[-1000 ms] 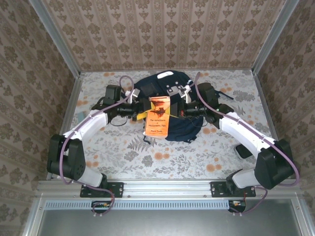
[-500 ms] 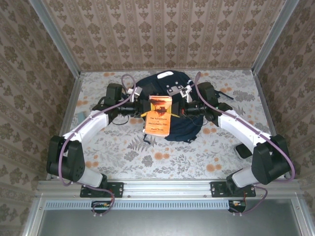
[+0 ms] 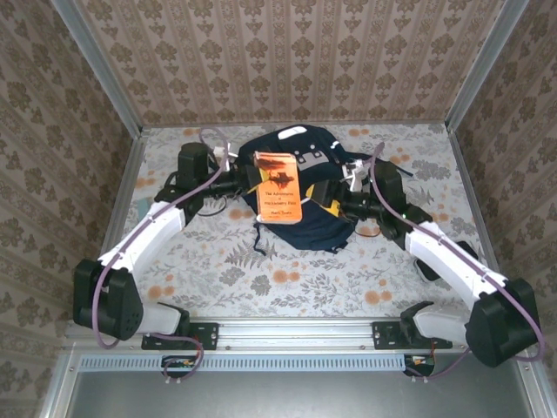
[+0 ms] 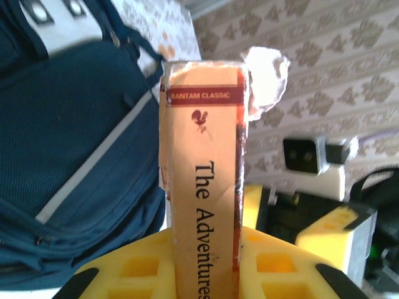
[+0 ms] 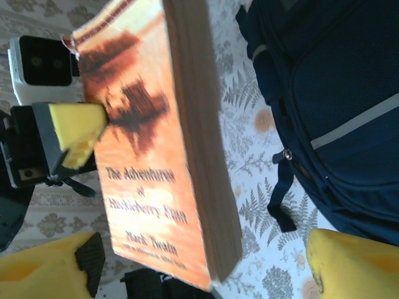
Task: Pack the student bag
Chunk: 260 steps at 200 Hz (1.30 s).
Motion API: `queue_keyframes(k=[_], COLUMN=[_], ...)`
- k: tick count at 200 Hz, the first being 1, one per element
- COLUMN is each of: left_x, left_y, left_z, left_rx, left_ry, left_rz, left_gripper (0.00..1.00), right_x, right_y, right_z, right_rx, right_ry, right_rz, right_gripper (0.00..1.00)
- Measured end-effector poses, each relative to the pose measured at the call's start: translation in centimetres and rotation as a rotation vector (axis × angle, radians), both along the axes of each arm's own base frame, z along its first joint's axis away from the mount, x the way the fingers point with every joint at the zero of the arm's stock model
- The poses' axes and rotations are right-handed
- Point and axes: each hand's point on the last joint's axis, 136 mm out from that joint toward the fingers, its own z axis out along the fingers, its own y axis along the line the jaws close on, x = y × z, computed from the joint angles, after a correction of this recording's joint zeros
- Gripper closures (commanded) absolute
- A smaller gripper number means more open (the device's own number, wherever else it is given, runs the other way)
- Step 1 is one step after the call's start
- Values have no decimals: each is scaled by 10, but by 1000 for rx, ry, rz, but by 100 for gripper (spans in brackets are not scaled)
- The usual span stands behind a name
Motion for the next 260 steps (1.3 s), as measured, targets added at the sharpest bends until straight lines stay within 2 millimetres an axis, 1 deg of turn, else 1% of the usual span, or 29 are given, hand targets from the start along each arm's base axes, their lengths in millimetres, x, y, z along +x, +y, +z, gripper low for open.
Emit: queue_keyframes(k=[20,39,52,78,94,113,144,166,176,189,206,229,260], left_x=[11,20,23,30,32,34,32,32,33,34,34,34,35], left_y=[2,1,-1,-5,-7,-10,-16,-17,-17,-16,-16,-15,-14], left_z=[12,19,23,35,42,50,57,59,60,61,61,57,51], left_rx=[-27,-51,-70,-121,-153,-188,-227,-246,-255,-264,-273,-273,-269], left_ry=[-11,-8,0,6,8,10,24,35,39,40,46,59,73], left_rz=[79,149,183,243,269,295,303,314,321,326,329,337,350], left_gripper=[80,80,80,80,80,80,80,80,80,80,80,80,79], right_x=[0,-2,-4,-4,-1,4,14,21,24,27,30,34,36], right_y=[-2,5,14,29,36,42,47,52,53,52,51,48,46], right_z=[-4,-6,0,25,34,36,31,39,44,50,55,57,59], right_rx=[60,122,173,283,340,384,421,458,479,505,528,542,545], right_ry=[15,40,41,9,1,12,44,42,34,24,15,8,-5], right_rz=[-61,-88,-91,-93,-99,-108,-132,-141,-142,-151,-167,-193,-213], right_gripper=[3,0,1,0,1,0,0,1,4,13,22,30,50])
